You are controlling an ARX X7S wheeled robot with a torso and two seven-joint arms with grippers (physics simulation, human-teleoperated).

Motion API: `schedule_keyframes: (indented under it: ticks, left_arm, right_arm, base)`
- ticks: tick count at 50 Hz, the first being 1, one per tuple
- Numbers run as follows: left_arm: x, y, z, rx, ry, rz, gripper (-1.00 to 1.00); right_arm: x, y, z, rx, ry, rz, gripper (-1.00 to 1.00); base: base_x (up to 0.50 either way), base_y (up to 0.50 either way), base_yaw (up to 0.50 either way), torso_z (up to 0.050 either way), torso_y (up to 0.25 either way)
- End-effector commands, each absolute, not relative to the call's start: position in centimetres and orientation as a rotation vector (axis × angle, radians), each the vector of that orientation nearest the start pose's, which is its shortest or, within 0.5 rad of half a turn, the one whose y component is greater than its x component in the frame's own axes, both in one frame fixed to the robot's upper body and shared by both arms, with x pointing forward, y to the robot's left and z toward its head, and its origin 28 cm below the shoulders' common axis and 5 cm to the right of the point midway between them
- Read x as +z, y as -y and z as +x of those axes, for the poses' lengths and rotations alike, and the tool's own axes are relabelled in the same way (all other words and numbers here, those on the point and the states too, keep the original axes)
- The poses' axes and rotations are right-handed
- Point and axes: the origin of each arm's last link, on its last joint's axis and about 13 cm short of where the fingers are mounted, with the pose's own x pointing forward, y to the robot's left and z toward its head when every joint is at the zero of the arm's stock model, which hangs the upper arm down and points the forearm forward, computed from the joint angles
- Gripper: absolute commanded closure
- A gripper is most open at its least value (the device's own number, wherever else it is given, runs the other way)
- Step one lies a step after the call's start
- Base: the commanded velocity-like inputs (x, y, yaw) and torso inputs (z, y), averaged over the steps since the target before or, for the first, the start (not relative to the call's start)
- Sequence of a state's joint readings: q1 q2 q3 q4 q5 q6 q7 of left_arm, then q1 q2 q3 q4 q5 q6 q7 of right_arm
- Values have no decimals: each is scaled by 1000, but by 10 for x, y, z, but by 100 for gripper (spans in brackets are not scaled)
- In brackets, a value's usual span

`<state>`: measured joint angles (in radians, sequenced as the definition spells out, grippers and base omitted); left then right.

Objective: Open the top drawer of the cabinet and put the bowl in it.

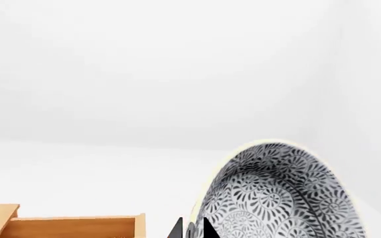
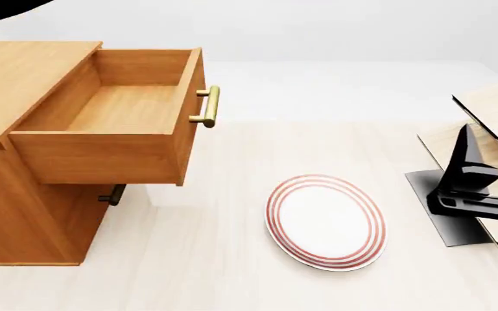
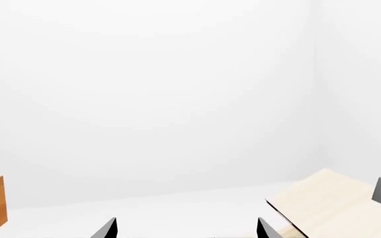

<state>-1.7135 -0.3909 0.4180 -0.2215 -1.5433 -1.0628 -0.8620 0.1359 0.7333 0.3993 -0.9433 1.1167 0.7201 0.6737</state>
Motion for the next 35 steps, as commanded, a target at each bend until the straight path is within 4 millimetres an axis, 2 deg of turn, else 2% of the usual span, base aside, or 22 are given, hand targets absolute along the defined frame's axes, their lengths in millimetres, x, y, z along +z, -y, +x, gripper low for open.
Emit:
schedule_keyframes:
  ticks: [1, 16, 25, 35]
  left_arm:
    - [432, -218, 312, -79, 12, -233, 100]
    - [399, -235, 341, 48, -75, -261, 100]
    - [381, -242, 349, 83, -110, -264, 100]
    - [369, -254, 356, 136, -133, -286, 100]
  right_arm:
    - [221, 171, 160, -138, 281, 29, -100]
    - [218, 170, 162, -134, 271, 29, -100]
    - [216, 170, 164, -132, 266, 28, -100]
    - [215, 169, 166, -130, 260, 28, -100]
  base:
    - [0, 0, 0, 0, 0]
    - [0, 0, 0, 0, 1]
    - [0, 0, 0, 0, 0]
    - [0, 0, 0, 0, 1]
